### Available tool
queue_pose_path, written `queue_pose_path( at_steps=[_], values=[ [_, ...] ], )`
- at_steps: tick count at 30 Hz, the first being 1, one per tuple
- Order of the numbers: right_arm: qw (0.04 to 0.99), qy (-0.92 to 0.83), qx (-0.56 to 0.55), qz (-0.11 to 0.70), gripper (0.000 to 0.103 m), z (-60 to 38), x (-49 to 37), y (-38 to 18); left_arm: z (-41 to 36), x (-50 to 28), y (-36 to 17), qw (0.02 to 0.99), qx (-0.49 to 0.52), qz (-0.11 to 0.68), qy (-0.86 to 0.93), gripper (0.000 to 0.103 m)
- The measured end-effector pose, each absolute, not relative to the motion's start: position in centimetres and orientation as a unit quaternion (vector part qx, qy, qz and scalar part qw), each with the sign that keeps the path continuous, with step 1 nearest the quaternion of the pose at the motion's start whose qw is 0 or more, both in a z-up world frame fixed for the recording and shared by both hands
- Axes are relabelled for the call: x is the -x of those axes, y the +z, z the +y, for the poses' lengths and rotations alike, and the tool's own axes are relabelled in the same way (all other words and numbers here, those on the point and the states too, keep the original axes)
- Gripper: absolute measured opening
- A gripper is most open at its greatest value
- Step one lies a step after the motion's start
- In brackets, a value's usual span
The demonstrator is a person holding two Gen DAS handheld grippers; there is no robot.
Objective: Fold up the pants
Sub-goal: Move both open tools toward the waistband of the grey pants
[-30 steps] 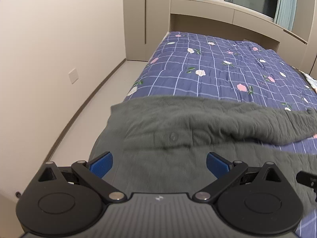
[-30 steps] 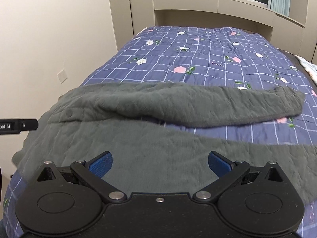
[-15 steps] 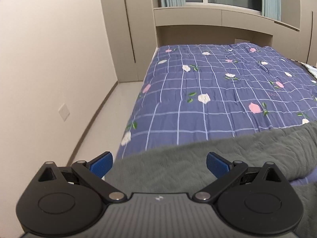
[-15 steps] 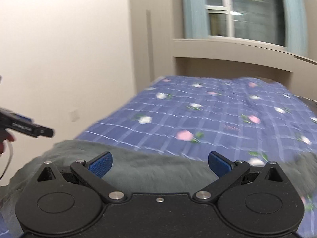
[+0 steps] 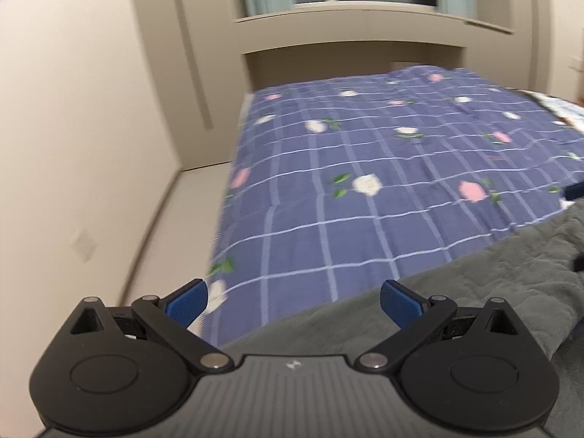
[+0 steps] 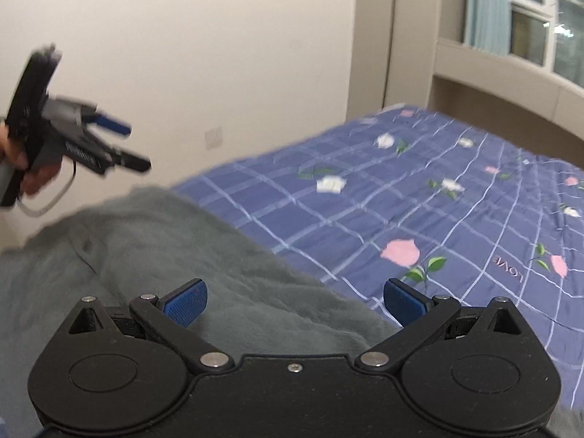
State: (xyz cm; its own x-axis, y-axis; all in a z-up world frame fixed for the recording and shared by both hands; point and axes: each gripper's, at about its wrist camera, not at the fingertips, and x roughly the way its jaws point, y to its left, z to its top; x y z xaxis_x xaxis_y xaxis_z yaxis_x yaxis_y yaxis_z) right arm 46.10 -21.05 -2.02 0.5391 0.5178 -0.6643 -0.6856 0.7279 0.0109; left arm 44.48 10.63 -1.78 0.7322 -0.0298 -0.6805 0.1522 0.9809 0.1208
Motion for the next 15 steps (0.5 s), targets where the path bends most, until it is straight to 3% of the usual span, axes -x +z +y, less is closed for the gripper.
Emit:
queue_pose_path(
  at_steps=[9, 15],
  values=[
    [0.832, 0.34, 0.155, 0.41, 0.102, -22.8, -51.3, -5.8, 10.5, -49.4, -4.9, 0.881, -0.083, 0.418, -0.207, 0.103],
    [0.817, 0.328, 0.13, 0.456, 0.096, -25.5, -54.0, -6.5, 9.1, -52.0, -7.0, 0.847, -0.119, 0.464, -0.233, 0.102]
  ],
)
